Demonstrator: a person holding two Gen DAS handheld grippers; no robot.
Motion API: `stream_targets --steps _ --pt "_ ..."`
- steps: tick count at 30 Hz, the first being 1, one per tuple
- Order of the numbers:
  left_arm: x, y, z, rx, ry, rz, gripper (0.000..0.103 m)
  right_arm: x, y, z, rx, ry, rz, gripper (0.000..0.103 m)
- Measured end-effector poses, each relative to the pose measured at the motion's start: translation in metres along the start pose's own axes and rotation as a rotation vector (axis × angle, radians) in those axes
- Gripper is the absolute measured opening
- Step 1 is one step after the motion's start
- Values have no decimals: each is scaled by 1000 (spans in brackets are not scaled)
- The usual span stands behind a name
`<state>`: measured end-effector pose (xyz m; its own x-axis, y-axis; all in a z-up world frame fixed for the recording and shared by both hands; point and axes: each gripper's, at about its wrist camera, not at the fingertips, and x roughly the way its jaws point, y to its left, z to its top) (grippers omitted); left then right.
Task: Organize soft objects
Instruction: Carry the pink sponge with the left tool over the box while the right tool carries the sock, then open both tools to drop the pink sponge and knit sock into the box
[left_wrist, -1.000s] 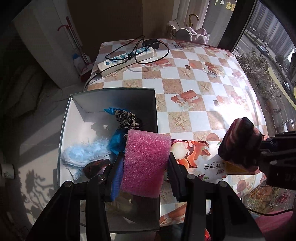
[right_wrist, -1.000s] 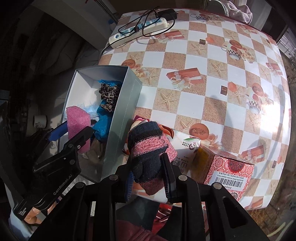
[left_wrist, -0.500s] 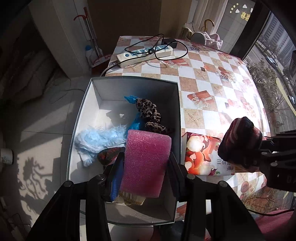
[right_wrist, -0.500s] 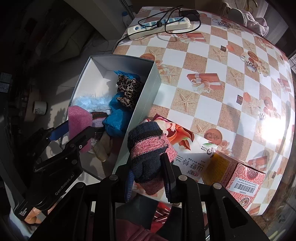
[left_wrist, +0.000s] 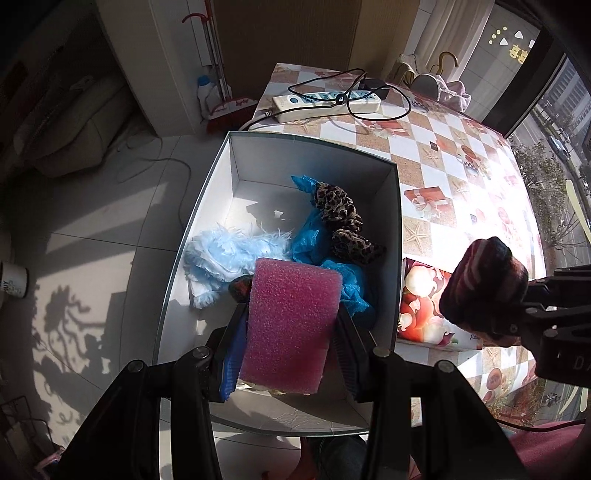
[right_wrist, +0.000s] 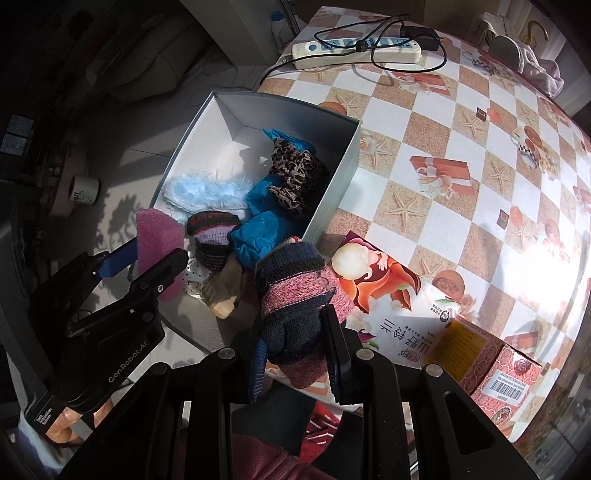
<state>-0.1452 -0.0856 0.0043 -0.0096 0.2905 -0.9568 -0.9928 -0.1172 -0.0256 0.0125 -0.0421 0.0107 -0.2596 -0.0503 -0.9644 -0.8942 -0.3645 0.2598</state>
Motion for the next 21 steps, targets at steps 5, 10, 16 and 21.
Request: stream_targets --steps 5,10,16,21 --pt "5 7 -6 -22 21 5 48 6 8 0 -22 19 0 28" --pt "7 14 -11 -44 33 7 48 10 16 1 -51 30 -1 28" --pt "9 19 -15 -59 46 8 48 14 28 5 -89 41 -10 28" --pt "9 23 -18 -72 53 9 48 16 39 10 -114 42 -7 28"
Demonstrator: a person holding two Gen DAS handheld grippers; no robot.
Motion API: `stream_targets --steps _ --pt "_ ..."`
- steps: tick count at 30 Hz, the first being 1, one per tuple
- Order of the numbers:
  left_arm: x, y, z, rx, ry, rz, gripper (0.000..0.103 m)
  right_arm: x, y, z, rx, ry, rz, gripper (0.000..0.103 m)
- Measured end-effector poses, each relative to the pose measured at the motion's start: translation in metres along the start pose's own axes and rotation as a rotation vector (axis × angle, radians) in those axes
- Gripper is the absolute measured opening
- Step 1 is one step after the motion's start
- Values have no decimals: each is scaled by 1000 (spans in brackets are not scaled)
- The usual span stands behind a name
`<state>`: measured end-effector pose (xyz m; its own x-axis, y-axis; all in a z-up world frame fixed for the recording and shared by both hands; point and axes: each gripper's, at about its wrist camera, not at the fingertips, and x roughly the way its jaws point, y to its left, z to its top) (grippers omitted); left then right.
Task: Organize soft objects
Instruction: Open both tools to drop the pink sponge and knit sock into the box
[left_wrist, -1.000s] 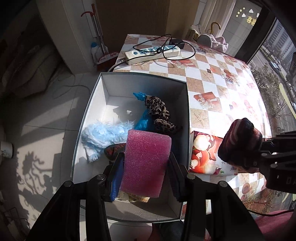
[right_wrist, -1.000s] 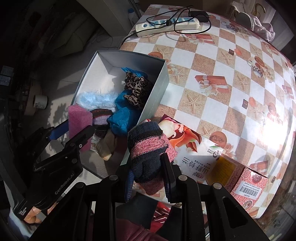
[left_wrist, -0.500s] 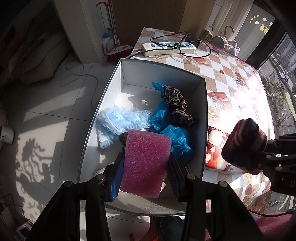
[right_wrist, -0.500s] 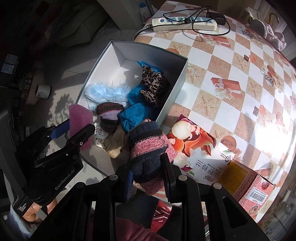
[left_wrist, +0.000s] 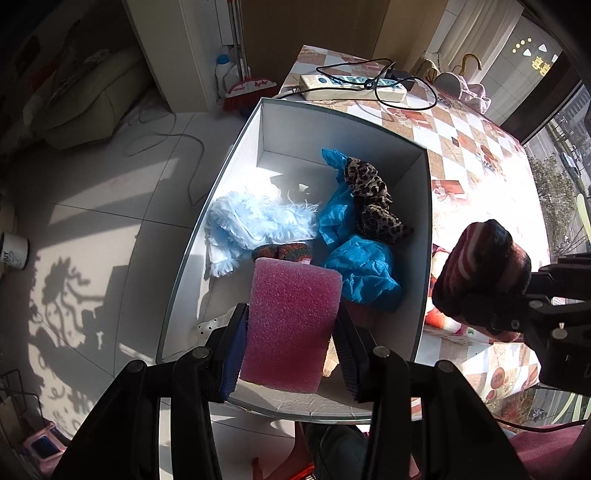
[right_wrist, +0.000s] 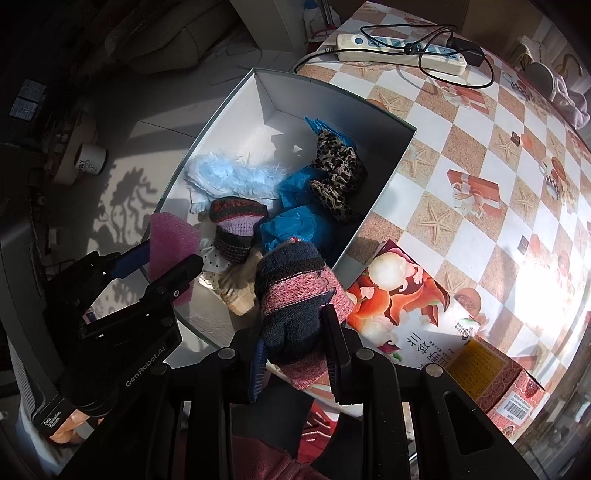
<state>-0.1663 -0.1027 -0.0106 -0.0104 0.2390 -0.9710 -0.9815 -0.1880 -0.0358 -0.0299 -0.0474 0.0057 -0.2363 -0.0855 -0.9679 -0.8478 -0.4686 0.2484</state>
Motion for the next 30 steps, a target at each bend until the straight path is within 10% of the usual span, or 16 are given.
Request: stream_targets --steps 16,20,23,25,30 --pt "4 8 -5 -28 7 -7 50 6 24 19 -66 2 -14 28" --pt "-4 6 -3 -28 -37 -5 78 7 27 23 -80 -4 -27 28" --pt "-3 6 -1 -27 -14 0 79 8 28 25 -84 -3 -52 42" --pt "5 6 0 -28 35 32 80 5 27 26 -83 -21 -71 74" --pt "5 10 -3 -54 26 9 80 3 22 29 -60 -3 -80 80"
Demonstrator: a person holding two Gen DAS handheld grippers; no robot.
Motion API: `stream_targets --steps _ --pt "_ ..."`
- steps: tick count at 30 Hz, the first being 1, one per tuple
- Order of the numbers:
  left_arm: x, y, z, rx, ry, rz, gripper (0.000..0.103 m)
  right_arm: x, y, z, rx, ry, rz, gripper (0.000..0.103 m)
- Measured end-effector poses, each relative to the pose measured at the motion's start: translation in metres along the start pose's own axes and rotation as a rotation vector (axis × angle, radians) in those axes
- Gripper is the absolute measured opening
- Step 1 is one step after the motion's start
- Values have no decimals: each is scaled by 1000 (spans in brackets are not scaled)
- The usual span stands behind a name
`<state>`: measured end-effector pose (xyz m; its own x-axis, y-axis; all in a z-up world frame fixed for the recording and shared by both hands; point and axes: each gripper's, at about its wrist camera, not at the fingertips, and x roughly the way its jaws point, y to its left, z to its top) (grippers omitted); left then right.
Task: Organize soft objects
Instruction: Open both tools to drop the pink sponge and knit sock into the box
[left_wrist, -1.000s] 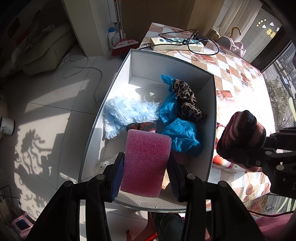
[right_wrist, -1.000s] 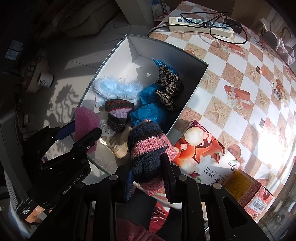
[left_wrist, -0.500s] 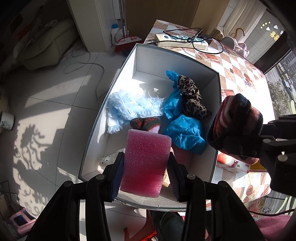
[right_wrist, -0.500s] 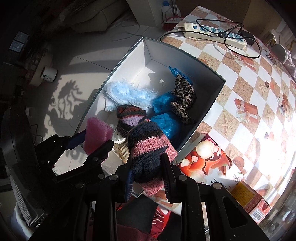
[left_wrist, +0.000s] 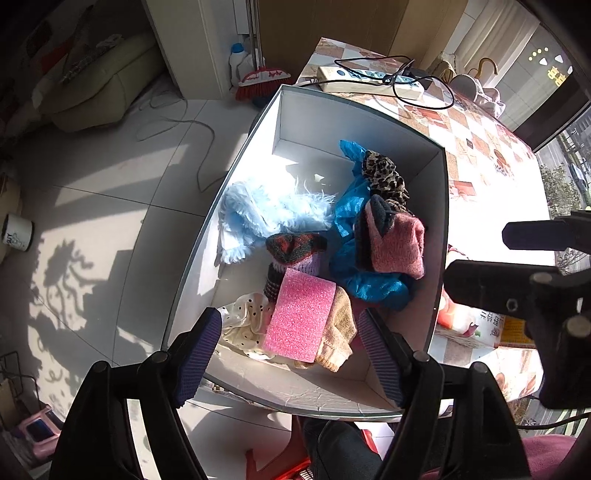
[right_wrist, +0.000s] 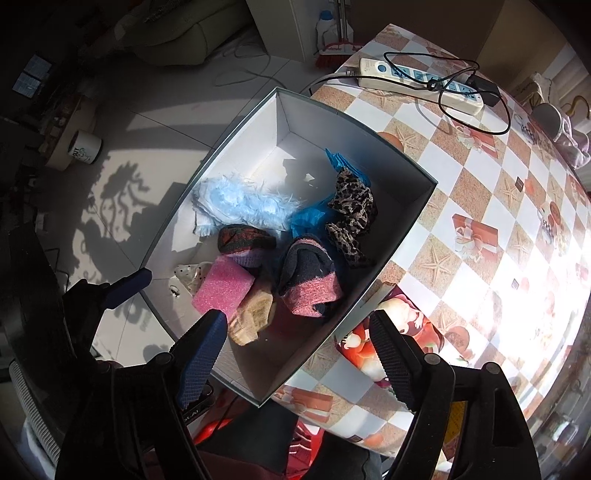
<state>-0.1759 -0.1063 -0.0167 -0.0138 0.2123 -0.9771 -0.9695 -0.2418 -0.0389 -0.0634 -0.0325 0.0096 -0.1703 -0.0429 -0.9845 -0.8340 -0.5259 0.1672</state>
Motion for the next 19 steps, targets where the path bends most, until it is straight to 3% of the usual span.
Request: stream_targets --steps 2,3,6,14,17,19 --pt "-3 1 2 -12 -10 -10 80 4 -5 -1 30 38 -4 89" --pt "-5 2 3 -19 -13 -20 80 5 -7 -2 42 44 -3 103" --pt "-8 4 6 -31 -19 -42 80 5 -9 -8 60 33 -6 103" --pt "-9 -5 13 21 -16 -12 80 -6 -10 -12 83 -28 -13 103" --pt "-14 -7 13 48 -77 -14 81 -10 -14 -12 99 -46 -7 103" --pt "-21 -7 11 69 -127 -69 81 -10 -18 -12 118 -47 -4 103"
